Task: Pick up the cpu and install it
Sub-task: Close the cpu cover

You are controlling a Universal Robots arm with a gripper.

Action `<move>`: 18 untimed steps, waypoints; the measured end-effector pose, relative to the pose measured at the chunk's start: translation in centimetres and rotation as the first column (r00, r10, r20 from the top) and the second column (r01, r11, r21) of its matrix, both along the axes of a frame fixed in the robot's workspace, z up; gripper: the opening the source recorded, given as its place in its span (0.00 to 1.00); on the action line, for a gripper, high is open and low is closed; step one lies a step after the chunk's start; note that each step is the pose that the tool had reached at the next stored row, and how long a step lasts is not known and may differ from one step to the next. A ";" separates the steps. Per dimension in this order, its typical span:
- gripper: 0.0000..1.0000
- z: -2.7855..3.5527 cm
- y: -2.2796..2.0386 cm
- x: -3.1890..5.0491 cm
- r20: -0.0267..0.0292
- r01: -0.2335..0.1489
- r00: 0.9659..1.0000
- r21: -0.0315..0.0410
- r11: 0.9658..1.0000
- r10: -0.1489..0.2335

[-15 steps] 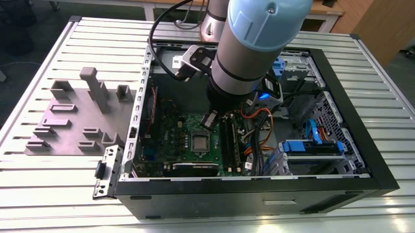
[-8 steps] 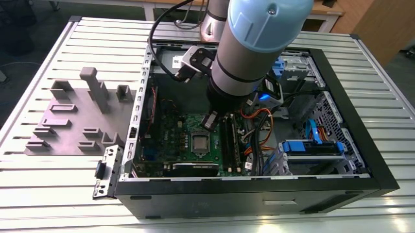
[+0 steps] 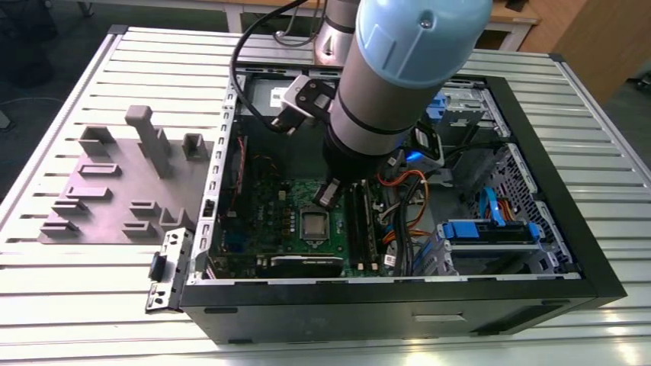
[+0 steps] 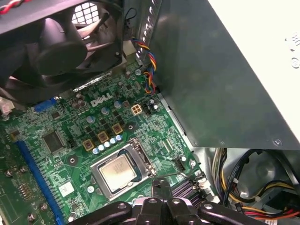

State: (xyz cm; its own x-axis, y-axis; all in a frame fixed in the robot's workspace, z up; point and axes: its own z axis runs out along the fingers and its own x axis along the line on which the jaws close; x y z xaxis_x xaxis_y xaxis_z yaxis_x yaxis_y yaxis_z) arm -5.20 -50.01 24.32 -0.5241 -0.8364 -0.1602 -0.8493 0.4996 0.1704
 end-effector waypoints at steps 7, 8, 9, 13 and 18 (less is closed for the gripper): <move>0.11 -0.01 -0.04 -0.20 -0.001 0.000 1.000 0.001 1.000 0.000; 0.11 -0.01 -0.06 -0.49 -0.001 0.000 1.000 0.001 1.000 0.000; 0.11 -0.03 -0.07 -0.81 -0.001 0.000 1.000 0.001 1.000 0.000; 0.11 -0.07 -0.58 -1.30 -0.001 -0.001 1.000 0.001 1.000 0.001; 0.11 -0.07 -1.35 -1.36 -0.001 0.000 1.000 -0.011 1.000 0.000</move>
State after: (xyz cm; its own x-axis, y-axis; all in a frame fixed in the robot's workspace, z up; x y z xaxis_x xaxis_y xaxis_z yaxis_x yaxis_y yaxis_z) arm -6.56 -51.36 24.25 -0.5240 -0.8383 -0.1506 -0.8493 0.5011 0.1661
